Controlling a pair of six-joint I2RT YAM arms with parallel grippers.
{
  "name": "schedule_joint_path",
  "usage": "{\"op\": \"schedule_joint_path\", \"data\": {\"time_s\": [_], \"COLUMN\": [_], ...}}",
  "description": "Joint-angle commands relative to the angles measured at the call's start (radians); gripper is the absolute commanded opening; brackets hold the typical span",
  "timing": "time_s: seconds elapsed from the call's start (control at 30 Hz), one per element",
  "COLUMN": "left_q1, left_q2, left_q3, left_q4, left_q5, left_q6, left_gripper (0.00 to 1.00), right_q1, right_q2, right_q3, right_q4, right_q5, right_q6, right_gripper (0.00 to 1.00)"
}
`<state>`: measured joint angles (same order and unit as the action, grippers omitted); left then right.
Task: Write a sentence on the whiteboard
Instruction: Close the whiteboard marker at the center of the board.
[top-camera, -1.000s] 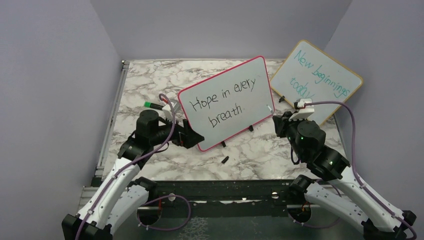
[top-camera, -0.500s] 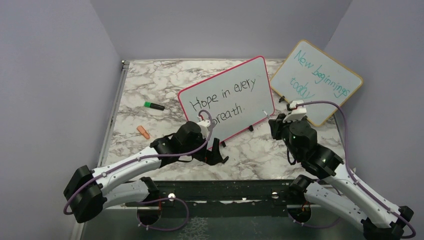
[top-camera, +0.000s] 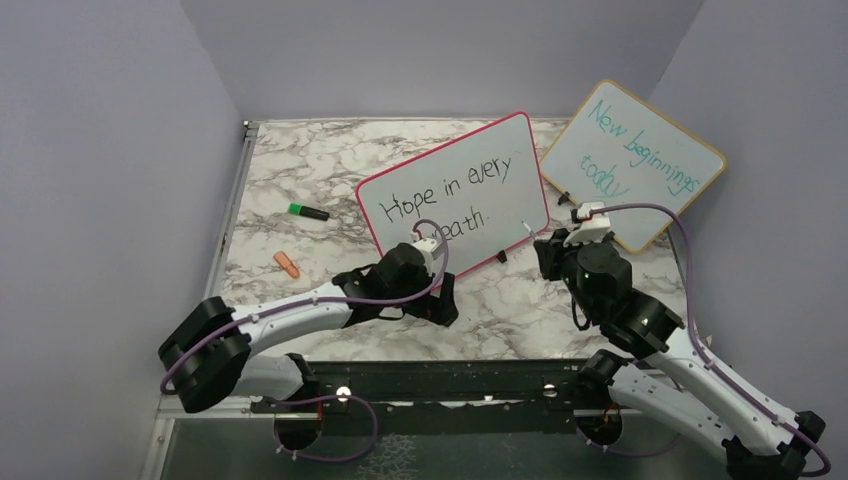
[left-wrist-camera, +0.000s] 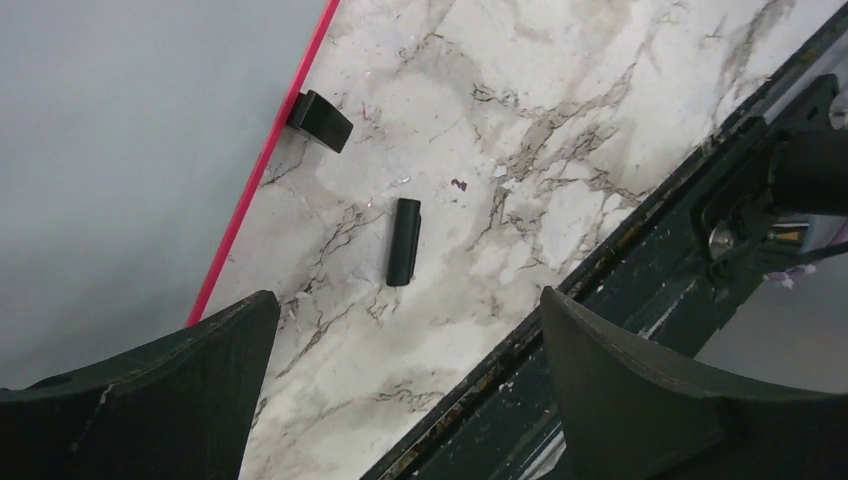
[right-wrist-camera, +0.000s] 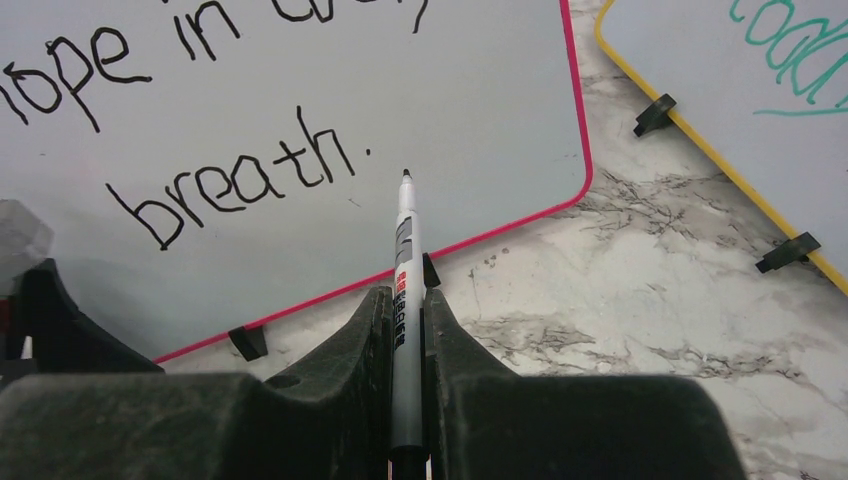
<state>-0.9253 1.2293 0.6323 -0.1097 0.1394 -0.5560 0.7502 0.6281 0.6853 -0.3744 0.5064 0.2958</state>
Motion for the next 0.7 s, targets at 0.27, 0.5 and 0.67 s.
{"op": "schedule_joint_path", "data": {"time_s": [0.27,0.5,0.67], "left_q1": [-0.083,-0.094,-0.107], "left_q2": [0.296,0.384,0.423], "left_q3": [0.237,0.280,0.312], "left_q4": [-0.227,-0.240,-0.250], "left_q5": [-0.067,-0.055,-0.046], "left_q6": [0.109,0.170,0.180], "left_gripper": [0.99,0.99,0.99], "right_q1": [-0.008,-0.007,-0.007], "right_q2": [-0.011,0.004,0.002], "right_q3": [-0.008,-0.006,-0.003], "right_q4": [0.035,0.038,0.033], "right_q5": [0.004,0.015,0.020], "right_q6": [0.003,0.002,0.002], "right_gripper": [0.01,0.01,0.01]}}
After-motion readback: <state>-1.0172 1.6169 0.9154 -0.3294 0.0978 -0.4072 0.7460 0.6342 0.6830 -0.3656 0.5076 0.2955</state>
